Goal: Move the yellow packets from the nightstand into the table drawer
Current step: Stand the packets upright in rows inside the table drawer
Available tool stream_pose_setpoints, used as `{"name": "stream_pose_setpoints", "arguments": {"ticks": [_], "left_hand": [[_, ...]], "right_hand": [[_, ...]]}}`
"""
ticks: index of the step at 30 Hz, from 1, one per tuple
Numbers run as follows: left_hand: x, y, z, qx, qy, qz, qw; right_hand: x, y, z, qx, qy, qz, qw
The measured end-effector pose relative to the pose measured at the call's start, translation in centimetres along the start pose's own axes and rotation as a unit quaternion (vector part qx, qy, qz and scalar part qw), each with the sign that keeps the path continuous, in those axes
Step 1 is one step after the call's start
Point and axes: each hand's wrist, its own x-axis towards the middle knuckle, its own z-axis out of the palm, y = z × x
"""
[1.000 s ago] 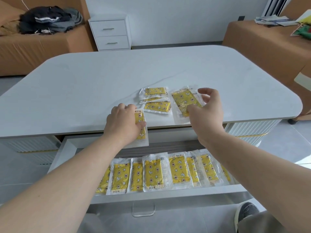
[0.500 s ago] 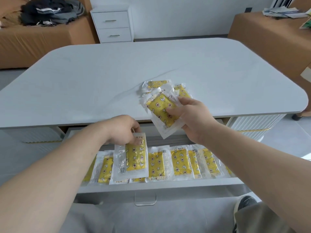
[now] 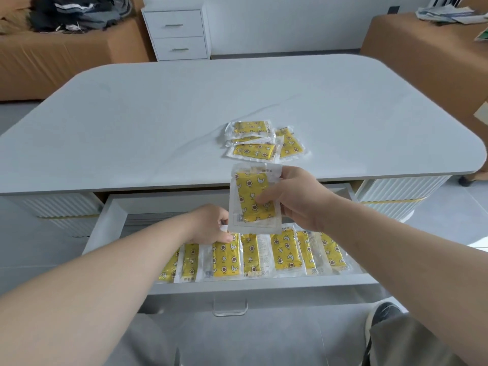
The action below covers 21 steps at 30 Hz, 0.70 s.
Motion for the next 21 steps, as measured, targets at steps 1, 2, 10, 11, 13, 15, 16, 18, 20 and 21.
{"name": "stream_pose_setpoints", "arguments": {"ticks": [1,2,10,11,13,15,16,18,20,21], "left_hand": [[0.6,-0.4,0.4,0.010,0.005,0.007,1.000],[0.9,-0.8,0.8,0.024,0.010,0.012,1.000],[0.7,-0.9,-0.2,0.014,0.035,-0.017,0.999],[0.2,-0.7,-1.1,0.001,0.021,-0.021,1.000],[-0.9,-0.6,-3.2,-0.024,-0.006,-0.017,1.000],[-2.6,-0.6,-5.1,-0.073,-0.016,-0.007,0.997],[-3.3,-0.6,-5.7,-0.122,-0.016,-0.002,0.992],[-4.5,-0.6,-6.3,-0.215,-0.005,0.023,0.976],[-5.1,-0.3,-6.1,-0.241,0.000,0.046,0.969],[-5.2,-0.1,-5.9,-0.242,-0.002,0.049,0.969]], "right_hand": [[0.0,0.0,0.0,-0.007,-0.003,0.008,1.000],[-0.1,0.0,0.0,-0.011,-0.008,0.014,1.000],[0.3,0.4,-0.2,-0.079,-0.005,0.028,0.996],[0.3,0.4,-0.2,-0.109,0.000,0.029,0.994],[0.6,0.6,-0.2,-0.161,0.011,0.026,0.987],[0.7,0.9,0.1,-0.194,0.014,0.022,0.981],[0.8,1.1,0.3,-0.207,0.007,0.022,0.978],[0.7,1.5,1.0,-0.228,-0.011,0.025,0.973],[0.8,2.2,2.0,-0.225,-0.024,0.022,0.974],[0.8,2.5,2.5,-0.217,-0.031,0.021,0.976]]}}
